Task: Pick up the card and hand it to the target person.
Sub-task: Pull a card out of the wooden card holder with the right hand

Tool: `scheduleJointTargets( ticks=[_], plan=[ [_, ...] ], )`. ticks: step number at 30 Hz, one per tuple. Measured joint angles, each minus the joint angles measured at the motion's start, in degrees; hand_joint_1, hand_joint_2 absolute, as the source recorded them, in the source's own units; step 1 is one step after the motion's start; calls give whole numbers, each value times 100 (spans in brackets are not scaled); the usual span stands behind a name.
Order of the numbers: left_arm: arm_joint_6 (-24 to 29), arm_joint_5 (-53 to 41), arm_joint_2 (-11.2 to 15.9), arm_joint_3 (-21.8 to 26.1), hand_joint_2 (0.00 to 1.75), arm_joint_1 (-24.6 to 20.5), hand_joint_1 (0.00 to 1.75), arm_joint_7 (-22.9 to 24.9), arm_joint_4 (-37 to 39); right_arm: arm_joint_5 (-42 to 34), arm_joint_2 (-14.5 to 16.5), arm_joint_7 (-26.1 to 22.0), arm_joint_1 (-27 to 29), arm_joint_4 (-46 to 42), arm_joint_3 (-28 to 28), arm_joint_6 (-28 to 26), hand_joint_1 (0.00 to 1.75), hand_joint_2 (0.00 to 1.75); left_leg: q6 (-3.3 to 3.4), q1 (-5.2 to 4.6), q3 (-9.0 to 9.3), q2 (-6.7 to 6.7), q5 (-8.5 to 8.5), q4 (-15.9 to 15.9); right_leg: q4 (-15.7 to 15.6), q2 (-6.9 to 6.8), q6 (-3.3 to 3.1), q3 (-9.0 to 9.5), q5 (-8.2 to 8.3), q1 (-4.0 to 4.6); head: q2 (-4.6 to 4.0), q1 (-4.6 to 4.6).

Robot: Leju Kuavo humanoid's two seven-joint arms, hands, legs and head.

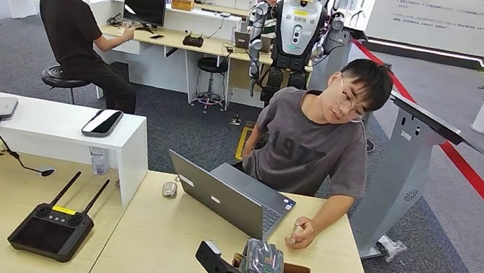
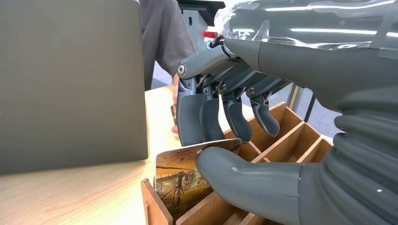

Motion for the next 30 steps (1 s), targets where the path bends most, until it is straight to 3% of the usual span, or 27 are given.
scheduleJointTargets(
  ticks=[17,22,30],
  plan=[
    [16,9,0,-5,0,0,0,-1,0,-90,1,-93,4,-1,0,-107,150,175,0,0,0,0,0,0,0,0,0,0,0,0,0,-1],
    [33,27,2,-7,0,2,0,-4,0,-101,-16,-130,-4,-88,-6,-274,146,175,0,0,0,1,0,0,0,1,0,-1,0,0,0,-1],
    [86,91,4,-4,0,29,0,-17,0,-105,-282,63,-116,-763,-61,-210,146,175,0,-1,2,1,0,1,0,0,0,0,0,-1,0,2]
  ],
)
